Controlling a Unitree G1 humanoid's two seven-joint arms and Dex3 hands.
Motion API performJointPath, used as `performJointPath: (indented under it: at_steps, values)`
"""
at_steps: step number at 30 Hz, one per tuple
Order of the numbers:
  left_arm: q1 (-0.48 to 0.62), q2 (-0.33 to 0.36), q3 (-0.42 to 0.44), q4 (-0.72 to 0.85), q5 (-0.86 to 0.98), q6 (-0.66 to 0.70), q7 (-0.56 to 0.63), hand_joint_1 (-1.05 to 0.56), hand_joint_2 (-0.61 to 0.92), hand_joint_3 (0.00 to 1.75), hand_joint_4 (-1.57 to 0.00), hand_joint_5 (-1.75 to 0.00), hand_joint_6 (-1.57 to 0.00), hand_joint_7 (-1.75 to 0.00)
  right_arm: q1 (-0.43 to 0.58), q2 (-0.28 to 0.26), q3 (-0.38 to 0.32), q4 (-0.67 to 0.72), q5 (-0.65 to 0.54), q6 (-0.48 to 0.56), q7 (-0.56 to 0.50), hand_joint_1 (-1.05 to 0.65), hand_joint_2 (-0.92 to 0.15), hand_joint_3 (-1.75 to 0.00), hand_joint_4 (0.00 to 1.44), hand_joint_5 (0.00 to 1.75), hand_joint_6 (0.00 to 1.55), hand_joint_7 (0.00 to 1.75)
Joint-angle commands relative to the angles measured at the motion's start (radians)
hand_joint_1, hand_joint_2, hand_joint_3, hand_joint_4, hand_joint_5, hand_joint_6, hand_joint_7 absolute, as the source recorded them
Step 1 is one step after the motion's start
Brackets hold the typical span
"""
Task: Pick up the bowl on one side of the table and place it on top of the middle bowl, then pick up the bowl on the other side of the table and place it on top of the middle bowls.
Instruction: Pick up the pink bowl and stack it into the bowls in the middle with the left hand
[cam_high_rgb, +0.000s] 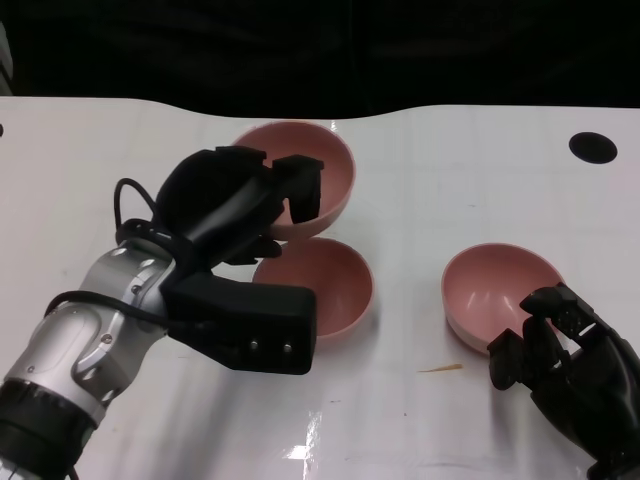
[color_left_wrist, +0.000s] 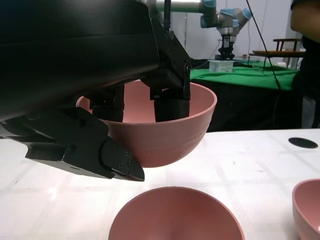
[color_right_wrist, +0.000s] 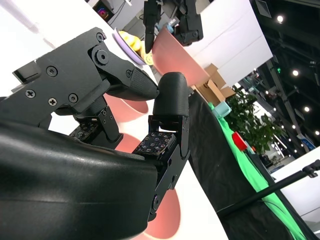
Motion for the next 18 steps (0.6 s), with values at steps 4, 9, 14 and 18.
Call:
performJointPath:
  at_steps: [4,9,14,18]
  values:
    - [-0.028,-0.011,-0.018,0.045,0.009,-0.014,0.001,-0.03,0.92,0.14,-0.68,-1.75,-0.60,-1.62,0.005,-0.004,0.000,-0.015,0.005,0.000,-0.013,-0.02,-0.51,-1.20,0.94,1.67,0.91,1.31]
    - [-0.023,-0.018,-0.022,0.055,0.006,-0.016,0.000,-0.01,0.91,0.12,-0.67,-1.75,-0.60,-1.60,0.005,-0.004,0.001,-0.014,0.007,-0.002,-0.012,-0.03,-0.51,-1.20,0.93,1.68,0.90,1.31]
    - [-0.008,-0.026,-0.031,0.049,0.006,0.002,-0.020,-0.03,0.92,0.06,-0.74,-1.51,-0.80,-1.02,0.007,-0.004,0.001,-0.010,0.008,-0.009,-0.004,-0.03,-0.52,-1.19,0.92,1.69,0.89,1.33]
    - [-0.003,-0.032,-0.040,0.064,-0.003,-0.001,-0.025,-0.03,0.92,0.04,-0.72,-1.57,-0.91,-0.82,0.015,-0.001,0.002,-0.023,0.008,-0.003,-0.013,-0.03,-0.55,-1.15,0.92,1.68,0.88,1.33]
